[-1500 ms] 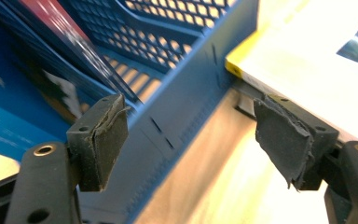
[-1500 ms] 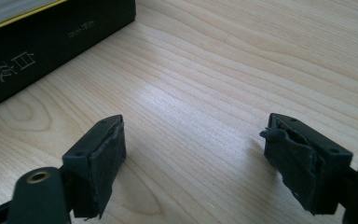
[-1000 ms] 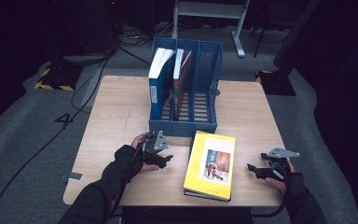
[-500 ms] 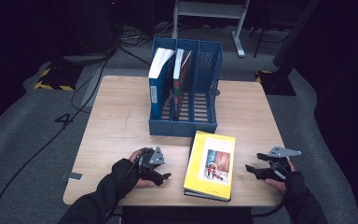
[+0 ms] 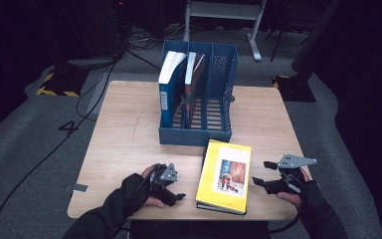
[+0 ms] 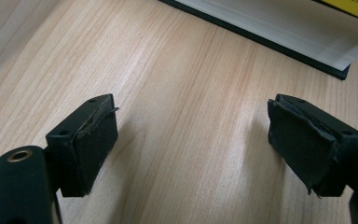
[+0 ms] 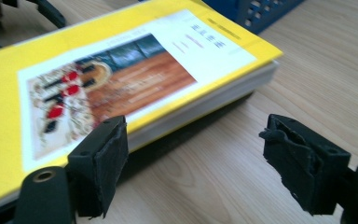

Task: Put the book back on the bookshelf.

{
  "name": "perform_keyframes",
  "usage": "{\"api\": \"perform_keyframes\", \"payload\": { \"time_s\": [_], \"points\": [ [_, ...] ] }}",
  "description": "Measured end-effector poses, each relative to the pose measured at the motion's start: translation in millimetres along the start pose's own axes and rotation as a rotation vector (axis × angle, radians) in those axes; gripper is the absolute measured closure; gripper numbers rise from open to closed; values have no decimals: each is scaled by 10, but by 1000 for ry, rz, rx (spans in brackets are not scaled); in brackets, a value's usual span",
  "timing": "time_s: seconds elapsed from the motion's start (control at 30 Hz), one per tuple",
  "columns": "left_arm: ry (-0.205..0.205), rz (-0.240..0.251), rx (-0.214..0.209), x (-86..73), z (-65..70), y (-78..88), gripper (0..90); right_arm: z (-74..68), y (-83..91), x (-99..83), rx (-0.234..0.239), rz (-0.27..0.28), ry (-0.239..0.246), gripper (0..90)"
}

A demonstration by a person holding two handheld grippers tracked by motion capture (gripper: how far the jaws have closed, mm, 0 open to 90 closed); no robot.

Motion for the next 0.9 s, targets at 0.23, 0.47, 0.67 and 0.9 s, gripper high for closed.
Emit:
{"api": "perform_keyframes", "payload": {
  "time_s": [0.23, 0.47, 0.67, 0.9],
  "points": [
    [-8, 17, -11, -7, -6, -8, 149, -152, -63, 60, 41, -11, 13, 221],
    [-15, 16, -20, -2, -14, -15, 143, -251, -172, 35, 70, -68, 25, 219],
    [-15, 9, -22, 25, -37, -55, 118, -234, -287, -35, 103, -159, -24, 145],
    [-12, 3, -15, 66, -72, -99, 118, -235, -355, -9, 157, -190, -23, 147]
  ]
}}
Point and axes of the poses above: each handheld gripper's, and its own axes: y roughly backward along the jaws, x roughly out of its top, z roughly to its right, the point moved 6 cm from there along -y, roughly forward along the jaws, and after that the axes turned 9 degrees about z, right-handed, at the moved point
